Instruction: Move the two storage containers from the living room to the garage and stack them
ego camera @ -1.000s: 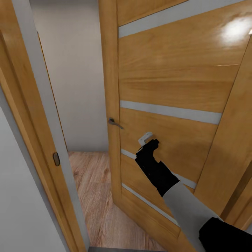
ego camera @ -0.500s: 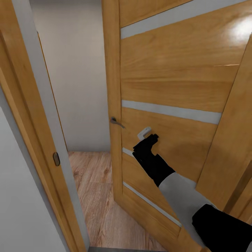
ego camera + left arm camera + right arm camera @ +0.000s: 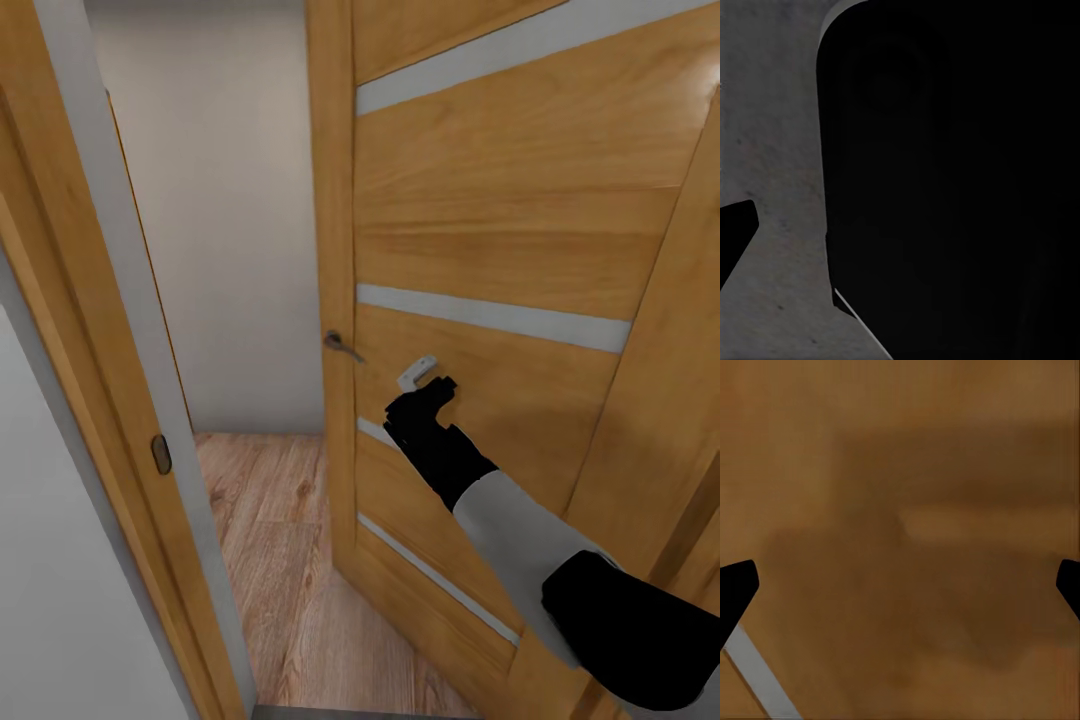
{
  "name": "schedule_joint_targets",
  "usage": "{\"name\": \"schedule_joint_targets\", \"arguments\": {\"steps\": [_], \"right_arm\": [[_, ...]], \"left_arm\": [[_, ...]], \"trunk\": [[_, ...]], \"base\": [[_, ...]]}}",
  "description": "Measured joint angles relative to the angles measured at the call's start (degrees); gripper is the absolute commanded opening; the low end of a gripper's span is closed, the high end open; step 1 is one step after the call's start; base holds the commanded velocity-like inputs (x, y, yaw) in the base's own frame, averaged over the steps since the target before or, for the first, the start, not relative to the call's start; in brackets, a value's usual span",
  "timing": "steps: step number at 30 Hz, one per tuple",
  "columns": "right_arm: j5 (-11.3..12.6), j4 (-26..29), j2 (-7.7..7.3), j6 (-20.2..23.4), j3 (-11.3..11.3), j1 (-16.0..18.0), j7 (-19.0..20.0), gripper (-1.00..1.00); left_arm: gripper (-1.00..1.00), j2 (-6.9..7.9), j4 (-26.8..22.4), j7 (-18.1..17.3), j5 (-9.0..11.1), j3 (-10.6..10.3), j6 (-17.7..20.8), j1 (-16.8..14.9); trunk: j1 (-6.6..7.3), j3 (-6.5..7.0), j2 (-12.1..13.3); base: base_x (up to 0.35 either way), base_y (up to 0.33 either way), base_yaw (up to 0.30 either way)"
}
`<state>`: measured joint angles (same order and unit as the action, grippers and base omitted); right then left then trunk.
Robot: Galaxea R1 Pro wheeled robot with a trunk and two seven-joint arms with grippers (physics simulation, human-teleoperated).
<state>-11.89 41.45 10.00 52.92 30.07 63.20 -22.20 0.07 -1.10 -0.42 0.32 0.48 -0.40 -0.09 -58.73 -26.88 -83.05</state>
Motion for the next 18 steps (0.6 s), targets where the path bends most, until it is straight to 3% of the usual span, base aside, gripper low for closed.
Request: {"name": "schedule_joint_targets", "arguments": {"steps": [8, 12, 18], "right_arm": [[0.9, -8.2, 0.0, -3.7, -0.1, 4.0, -0.3, 1.0], [1.1, -9.1, 0.0, -4.1, 0.1, 4.3, -0.4, 1.0], [3.5, -11.6, 0.0, -5.3, 0.1, 4.6, -2.0, 1.0]], "left_arm": [[1.0, 0.01, 0.0, 0.0, 0.0, 0.0, 0.0, 0.0], [1.0, 0.01, 0.0, 0.0, 0.0, 0.0, 0.0, 0.0], [1.0, 0.01, 0.0, 0.0, 0.0, 0.0, 0.0, 0.0]], "trunk": [[0.0, 0.0, 0.0], [0.0, 0.0, 0.0], [0.0, 0.0, 0.0]], "base": [[0.0, 0.0, 0.0], [0.0, 0.0, 0.0], [0.0, 0.0, 0.0]]}}
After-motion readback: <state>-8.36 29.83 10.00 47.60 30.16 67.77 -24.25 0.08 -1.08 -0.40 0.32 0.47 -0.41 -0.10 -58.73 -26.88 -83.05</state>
